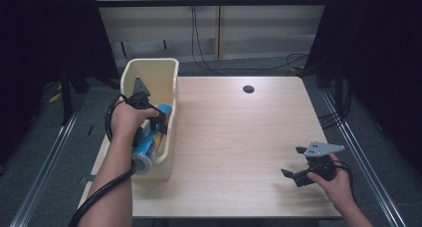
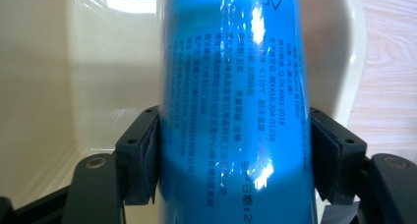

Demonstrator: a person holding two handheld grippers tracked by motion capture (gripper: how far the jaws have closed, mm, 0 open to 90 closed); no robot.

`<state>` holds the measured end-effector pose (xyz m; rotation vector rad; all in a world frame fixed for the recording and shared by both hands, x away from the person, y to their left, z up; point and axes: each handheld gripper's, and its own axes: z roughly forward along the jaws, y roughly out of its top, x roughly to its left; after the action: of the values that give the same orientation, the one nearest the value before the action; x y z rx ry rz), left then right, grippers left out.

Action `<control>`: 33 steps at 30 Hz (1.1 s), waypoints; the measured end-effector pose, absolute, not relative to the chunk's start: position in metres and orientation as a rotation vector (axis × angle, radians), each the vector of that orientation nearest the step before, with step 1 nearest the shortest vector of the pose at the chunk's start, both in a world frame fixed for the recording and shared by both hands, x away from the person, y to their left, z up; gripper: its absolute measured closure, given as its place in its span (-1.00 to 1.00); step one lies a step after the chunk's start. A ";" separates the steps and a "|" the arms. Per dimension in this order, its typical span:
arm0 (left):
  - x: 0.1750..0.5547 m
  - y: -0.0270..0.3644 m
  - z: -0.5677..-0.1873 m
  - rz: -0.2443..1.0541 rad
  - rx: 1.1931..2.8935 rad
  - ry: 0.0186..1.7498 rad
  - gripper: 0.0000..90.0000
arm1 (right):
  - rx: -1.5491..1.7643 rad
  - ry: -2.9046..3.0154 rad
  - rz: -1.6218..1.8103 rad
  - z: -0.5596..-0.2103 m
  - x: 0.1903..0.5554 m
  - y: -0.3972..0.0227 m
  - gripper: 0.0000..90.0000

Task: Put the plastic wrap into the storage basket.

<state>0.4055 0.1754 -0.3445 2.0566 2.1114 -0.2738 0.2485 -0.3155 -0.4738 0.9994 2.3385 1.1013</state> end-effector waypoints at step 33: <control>0.401 0.156 -0.300 -0.168 1.978 1.930 -0.40 | 0.992 2.334 1.112 -0.471 0.246 -0.317 -0.95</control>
<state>0.4014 0.1556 -0.2997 1.9777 1.9302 -0.1682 0.2463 -0.3166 -0.4712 0.9919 2.3339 1.1120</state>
